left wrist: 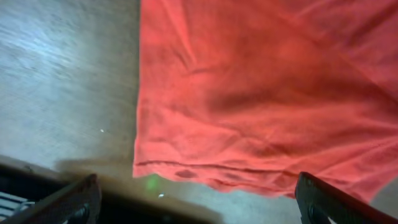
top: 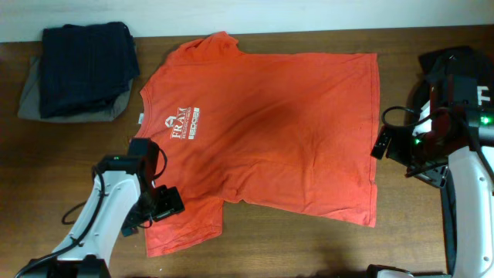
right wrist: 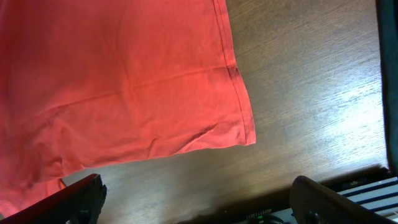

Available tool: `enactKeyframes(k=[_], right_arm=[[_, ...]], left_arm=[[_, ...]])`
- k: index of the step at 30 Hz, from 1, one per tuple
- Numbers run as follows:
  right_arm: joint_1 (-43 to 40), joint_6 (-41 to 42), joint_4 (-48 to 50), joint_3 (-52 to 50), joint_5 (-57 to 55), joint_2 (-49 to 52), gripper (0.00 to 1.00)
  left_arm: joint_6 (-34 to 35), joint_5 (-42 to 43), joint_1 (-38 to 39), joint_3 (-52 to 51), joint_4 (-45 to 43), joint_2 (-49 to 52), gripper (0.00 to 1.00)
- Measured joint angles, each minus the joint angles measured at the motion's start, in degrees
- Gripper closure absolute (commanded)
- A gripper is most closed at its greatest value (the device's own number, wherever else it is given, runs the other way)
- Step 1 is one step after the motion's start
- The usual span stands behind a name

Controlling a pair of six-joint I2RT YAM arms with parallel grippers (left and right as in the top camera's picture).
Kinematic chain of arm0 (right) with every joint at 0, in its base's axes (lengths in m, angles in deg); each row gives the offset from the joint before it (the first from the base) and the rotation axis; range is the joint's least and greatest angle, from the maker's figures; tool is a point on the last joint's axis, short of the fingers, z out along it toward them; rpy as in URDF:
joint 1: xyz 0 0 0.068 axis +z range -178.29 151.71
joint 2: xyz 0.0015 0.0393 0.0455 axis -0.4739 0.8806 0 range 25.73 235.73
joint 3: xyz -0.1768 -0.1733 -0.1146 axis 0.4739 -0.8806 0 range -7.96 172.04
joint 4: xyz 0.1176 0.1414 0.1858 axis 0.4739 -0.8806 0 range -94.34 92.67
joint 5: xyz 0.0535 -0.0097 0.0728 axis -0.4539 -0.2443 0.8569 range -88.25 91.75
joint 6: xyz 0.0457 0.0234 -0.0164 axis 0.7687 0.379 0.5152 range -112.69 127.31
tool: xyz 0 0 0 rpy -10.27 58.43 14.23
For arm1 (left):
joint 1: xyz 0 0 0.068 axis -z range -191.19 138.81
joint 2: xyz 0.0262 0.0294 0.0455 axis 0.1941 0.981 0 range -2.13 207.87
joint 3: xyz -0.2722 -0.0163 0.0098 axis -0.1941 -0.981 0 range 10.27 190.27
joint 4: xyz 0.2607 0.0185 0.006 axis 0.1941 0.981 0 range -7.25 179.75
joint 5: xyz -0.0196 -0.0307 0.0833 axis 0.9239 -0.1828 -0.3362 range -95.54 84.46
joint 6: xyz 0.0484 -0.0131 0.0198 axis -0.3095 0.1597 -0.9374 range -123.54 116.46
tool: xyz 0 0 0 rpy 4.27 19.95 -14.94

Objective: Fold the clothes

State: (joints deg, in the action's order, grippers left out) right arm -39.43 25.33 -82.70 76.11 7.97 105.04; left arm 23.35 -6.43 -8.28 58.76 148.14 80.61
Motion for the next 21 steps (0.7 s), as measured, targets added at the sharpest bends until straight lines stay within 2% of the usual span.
enactKeyframes(k=[9, 17, 21], right_arm=[[0.0, -0.1, 0.2, 0.0, 0.0, 0.0, 0.01], [0.0, -0.5, 0.2, 0.0, 0.0, 0.0, 0.01], [0.0, -0.7, 0.2, 0.0, 0.0, 0.0, 0.01]], left_arm=[[0.2, 2.5, -4.5, -7.2, -4.6, 0.0, 0.01], [0.2, 4.3, -8.3, -7.9, -5.6, 0.0, 0.01], [0.4, 5.7, -8.4, -8.6, -9.4, 0.0, 0.01]])
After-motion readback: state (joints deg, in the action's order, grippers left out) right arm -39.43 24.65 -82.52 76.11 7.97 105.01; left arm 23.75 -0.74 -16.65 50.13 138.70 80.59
